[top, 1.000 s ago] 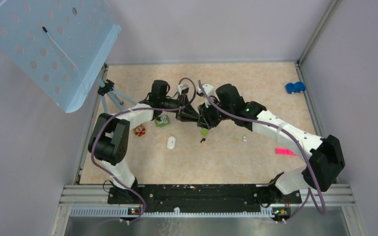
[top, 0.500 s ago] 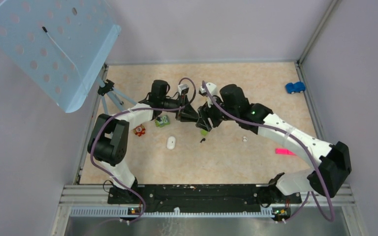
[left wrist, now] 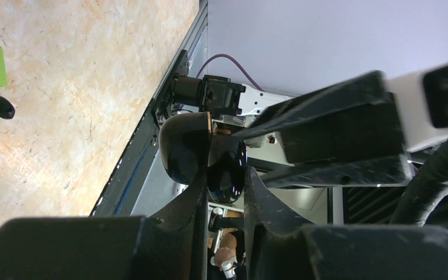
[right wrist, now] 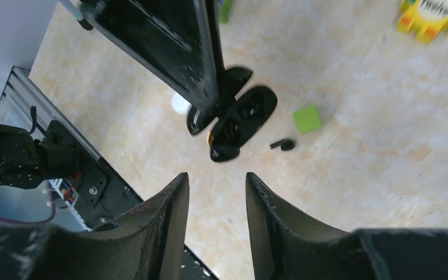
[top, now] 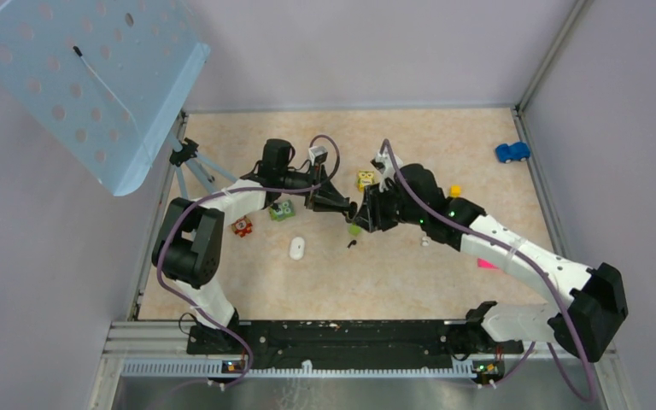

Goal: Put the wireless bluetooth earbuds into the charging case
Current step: Adjust the left earbud in the left side groove of the charging case.

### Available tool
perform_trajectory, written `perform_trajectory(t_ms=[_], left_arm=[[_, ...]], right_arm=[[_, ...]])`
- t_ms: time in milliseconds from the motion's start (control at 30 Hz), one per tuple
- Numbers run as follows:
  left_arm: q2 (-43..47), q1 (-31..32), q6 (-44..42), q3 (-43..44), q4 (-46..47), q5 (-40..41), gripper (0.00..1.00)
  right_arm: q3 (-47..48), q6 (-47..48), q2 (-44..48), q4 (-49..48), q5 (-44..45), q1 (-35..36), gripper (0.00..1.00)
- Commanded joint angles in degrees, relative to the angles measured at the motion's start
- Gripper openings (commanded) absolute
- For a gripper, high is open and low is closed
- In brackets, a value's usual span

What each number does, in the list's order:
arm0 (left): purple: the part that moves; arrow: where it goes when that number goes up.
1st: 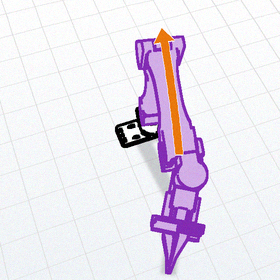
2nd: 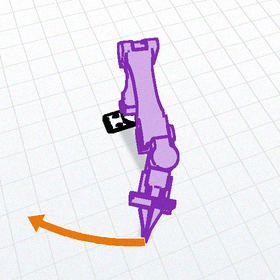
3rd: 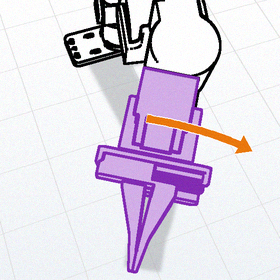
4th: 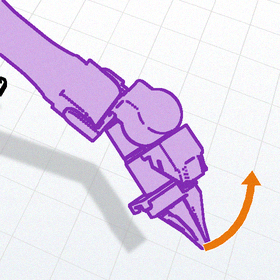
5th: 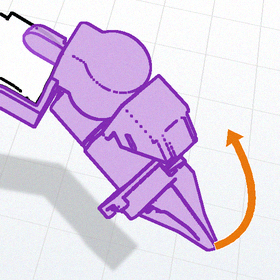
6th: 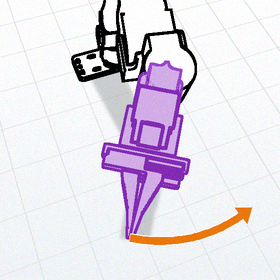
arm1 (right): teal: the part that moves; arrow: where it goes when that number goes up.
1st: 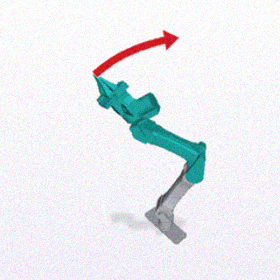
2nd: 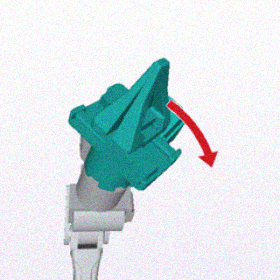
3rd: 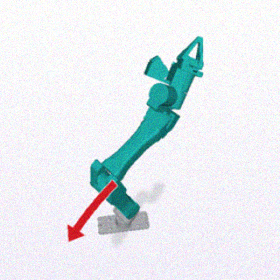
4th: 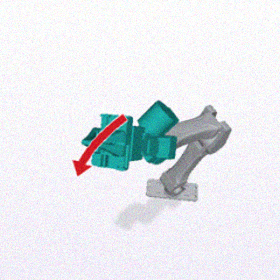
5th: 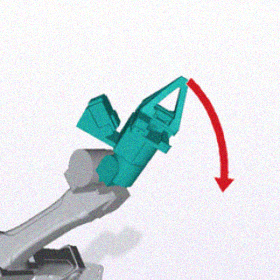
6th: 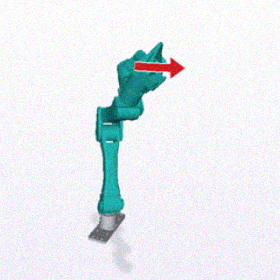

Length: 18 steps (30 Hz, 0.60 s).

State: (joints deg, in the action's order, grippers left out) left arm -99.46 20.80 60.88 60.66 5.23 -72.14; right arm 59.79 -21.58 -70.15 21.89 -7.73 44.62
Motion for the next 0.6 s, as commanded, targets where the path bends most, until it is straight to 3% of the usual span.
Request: perform_trajectory(t_ms=[0,567], left_arm=[[2.93,0.21,-0.96,0.86,1.61,-0.09,0.00],[3.17,0.21,-0.77,0.51,2.05,0.16,0.00]], right_arm=[[-6.20,-12.50,3.52,-7.34,-1.56,0.29,0.40],[-5.73,-15.76,1.82,-11.25,-3.96,0.29,0.41]])
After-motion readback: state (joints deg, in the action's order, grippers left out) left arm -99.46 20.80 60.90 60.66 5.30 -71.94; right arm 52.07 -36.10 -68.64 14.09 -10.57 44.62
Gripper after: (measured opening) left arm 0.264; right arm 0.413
